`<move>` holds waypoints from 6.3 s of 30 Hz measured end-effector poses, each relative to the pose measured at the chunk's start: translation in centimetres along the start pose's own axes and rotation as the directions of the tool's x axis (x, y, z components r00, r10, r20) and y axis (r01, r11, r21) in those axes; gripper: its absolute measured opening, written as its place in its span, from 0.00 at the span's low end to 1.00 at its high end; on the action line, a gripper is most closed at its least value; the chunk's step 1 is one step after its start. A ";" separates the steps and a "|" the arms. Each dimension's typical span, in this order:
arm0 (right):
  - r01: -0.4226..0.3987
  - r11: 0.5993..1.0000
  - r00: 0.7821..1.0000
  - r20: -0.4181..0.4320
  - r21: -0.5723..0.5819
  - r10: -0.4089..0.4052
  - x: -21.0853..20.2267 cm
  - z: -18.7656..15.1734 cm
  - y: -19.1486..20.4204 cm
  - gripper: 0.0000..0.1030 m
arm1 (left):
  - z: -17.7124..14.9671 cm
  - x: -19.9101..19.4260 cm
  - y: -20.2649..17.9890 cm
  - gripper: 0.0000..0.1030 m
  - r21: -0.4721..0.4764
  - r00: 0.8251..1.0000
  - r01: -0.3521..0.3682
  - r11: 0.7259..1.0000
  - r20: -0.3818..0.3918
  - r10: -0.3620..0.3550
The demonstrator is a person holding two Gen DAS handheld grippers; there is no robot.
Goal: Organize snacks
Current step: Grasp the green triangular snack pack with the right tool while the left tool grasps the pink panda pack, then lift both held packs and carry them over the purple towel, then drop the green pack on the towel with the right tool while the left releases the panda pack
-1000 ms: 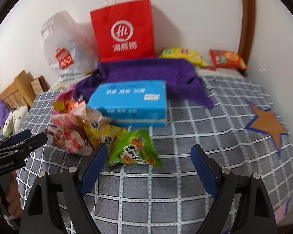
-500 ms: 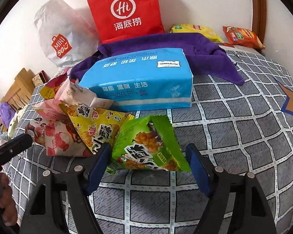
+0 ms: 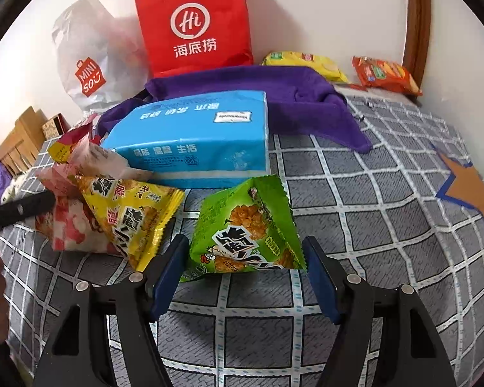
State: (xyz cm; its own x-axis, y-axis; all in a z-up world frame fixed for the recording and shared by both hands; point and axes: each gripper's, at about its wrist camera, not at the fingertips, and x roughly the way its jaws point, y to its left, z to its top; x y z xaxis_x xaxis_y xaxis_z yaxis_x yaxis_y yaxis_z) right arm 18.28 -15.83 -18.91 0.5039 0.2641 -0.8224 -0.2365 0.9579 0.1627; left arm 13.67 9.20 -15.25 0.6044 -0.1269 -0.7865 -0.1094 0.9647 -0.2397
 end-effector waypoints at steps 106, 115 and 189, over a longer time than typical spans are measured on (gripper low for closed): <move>-0.049 0.996 0.991 0.118 -0.077 0.057 -8.0 4.6 2.1 0.45 | 6.3 -6.2 -5.3 0.39 0.164 0.978 0.170 0.972 0.092 -0.187; -0.059 0.996 0.981 0.180 -0.072 0.071 -8.1 9.4 2.4 0.45 | 10.3 -6.6 -5.3 0.39 0.161 0.976 0.162 0.973 0.120 -0.183; 0.009 0.980 0.998 -0.053 -0.196 -0.020 13.7 22.4 0.2 0.49 | 20.4 13.1 -1.7 0.39 0.095 0.990 0.062 0.994 -0.128 -0.050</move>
State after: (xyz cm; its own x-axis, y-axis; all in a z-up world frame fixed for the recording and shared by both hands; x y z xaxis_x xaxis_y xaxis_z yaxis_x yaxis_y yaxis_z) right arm 43.76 -9.53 -17.98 0.4638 0.2385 -0.8532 -0.3903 0.9196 0.0449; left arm 37.83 10.60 -13.56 0.5027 -0.2035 -0.8402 0.0035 0.9724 -0.2334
